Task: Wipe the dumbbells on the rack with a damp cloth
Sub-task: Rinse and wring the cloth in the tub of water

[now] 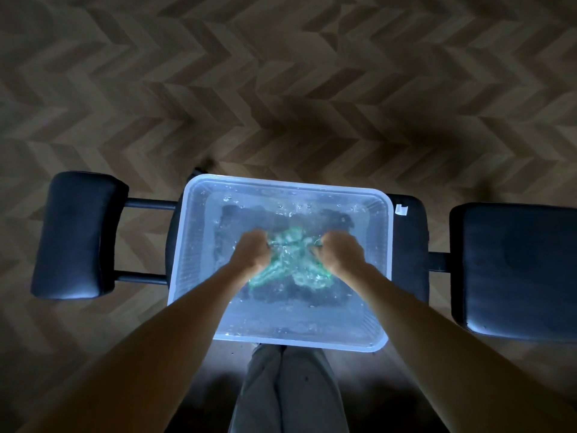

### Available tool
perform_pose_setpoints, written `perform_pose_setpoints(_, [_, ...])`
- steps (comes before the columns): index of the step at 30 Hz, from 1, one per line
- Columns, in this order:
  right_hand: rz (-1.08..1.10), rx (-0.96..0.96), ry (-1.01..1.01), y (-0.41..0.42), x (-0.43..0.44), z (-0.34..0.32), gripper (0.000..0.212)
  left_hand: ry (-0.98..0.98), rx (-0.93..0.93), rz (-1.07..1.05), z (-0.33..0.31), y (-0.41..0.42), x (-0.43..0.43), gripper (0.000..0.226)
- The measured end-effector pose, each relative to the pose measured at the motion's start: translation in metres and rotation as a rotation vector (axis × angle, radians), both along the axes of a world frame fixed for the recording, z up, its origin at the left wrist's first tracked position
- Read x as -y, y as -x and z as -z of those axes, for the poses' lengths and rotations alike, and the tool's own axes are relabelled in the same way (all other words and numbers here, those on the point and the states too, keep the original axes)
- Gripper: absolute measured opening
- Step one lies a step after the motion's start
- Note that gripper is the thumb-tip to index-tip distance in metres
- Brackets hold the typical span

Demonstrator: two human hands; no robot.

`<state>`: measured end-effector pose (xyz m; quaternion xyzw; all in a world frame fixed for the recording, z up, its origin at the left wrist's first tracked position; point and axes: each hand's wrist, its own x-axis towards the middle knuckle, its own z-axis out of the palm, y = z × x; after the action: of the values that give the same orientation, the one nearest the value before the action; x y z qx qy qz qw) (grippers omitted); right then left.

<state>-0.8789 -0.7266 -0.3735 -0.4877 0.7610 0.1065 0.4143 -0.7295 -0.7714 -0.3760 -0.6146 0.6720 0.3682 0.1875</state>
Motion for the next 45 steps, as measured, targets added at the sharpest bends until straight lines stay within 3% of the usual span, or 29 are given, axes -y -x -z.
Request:
perform_pose_setpoints(3, [0.145, 0.114, -0.107, 0.006, 0.000, 0.007, 0.028, 0.042, -0.048, -0.058, -0.001, -0.003, 0.000, 0.024])
perform_pose_setpoints(4, [0.200, 0.160, -0.112, 0.007, 0.001, 0.009, 0.016, 0.026, -0.133, -0.136, -0.001, -0.003, 0.000, 0.016])
perform_pose_setpoints(5, [0.280, 0.225, -0.114, 0.007, 0.001, 0.008, 0.018, -0.027, -0.247, -0.214, -0.005, -0.001, 0.000, 0.015])
perform_pose_setpoints(7, [0.409, 0.408, -0.140, 0.007, 0.001, 0.001, 0.057, -0.245, -0.438, -0.243, -0.010, 0.002, 0.000, 0.059])
perform_pose_setpoints(8, [0.421, 0.482, -0.161, 0.007, 0.001, 0.001, 0.067, -0.346, -0.454, -0.185, -0.011, 0.003, 0.000, 0.069])
perform_pose_setpoints(10, [0.400, 0.562, -0.297, 0.009, 0.003, 0.000, 0.074, -0.478, -0.434, -0.088, -0.011, 0.005, -0.001, 0.065])
perform_pose_setpoints(13, [0.202, 0.507, -0.492, 0.011, 0.002, 0.001, 0.068, -0.422, -0.415, -0.126, -0.006, 0.006, -0.007, 0.025])
perform_pose_setpoints(14, [0.081, 0.432, -0.478, 0.010, 0.002, 0.004, 0.057, -0.350, -0.369, -0.133, -0.005, 0.005, -0.008, 0.006])
perform_pose_setpoints(16, [-0.110, 0.243, -0.325, 0.007, 0.002, 0.000, 0.018, -0.229, -0.209, -0.133, 0.001, 0.003, -0.010, 0.037])
perform_pose_setpoints(17, [-0.126, 0.185, -0.244, 0.005, 0.002, -0.001, 0.019, -0.190, -0.169, -0.186, 0.003, 0.002, -0.009, 0.046])
perform_pose_setpoints(20, [0.090, 0.203, -0.153, 0.003, 0.000, 0.002, 0.037, -0.138, -0.229, -0.464, 0.005, 0.004, -0.006, 0.040])
perform_pose_setpoints(23, [0.349, 0.396, -0.113, 0.000, 0.002, 0.002, 0.007, -0.357, -0.486, -0.711, -0.006, 0.004, -0.003, 0.015])
perform_pose_setpoints(24, [0.453, 0.473, -0.098, -0.002, 0.003, 0.001, 0.025, -0.442, -0.570, -0.733, -0.010, 0.004, -0.003, 0.009])
perform_pose_setpoints(26, [0.624, 0.608, -0.058, -0.002, 0.003, 0.000, 0.038, -0.477, -0.615, -0.671, -0.007, 0.006, -0.007, 0.025])
perform_pose_setpoints(29, [0.694, 0.760, -0.097, 0.001, 0.000, -0.002, 0.040, -0.297, -0.507, -0.709, 0.003, 0.015, -0.009, 0.018])
perform_pose_setpoints(32, [0.537, 0.637, -0.097, 0.003, -0.004, -0.004, 0.032, -0.194, -0.373, -0.695, 0.009, 0.021, -0.007, 0.025])
perform_pose_setpoints(35, [0.580, 0.551, -0.060, 0.000, -0.004, 0.002, 0.029, -0.078, -0.265, -0.597, 0.011, 0.019, -0.004, 0.040])
perform_pose_setpoints(38, [0.552, 0.559, -0.139, -0.002, -0.002, 0.003, 0.030, -0.108, -0.340, -0.648, 0.008, 0.011, -0.002, 0.024])
perform_pose_setpoints(41, [0.627, 0.602, -0.098, -0.003, -0.003, 0.002, 0.042, -0.134, -0.443, -0.651, 0.006, -0.001, -0.004, 0.028])
perform_pose_setpoints(43, [0.643, 0.625, -0.061, -0.004, -0.005, 0.003, 0.032, -0.139, -0.381, -0.592, 0.004, -0.003, -0.008, 0.030])
perform_pose_setpoints(45, [0.539, 0.495, -0.049, -0.007, -0.005, 0.004, 0.020, -0.118, -0.271, -0.486, 0.004, -0.002, -0.011, 0.010])
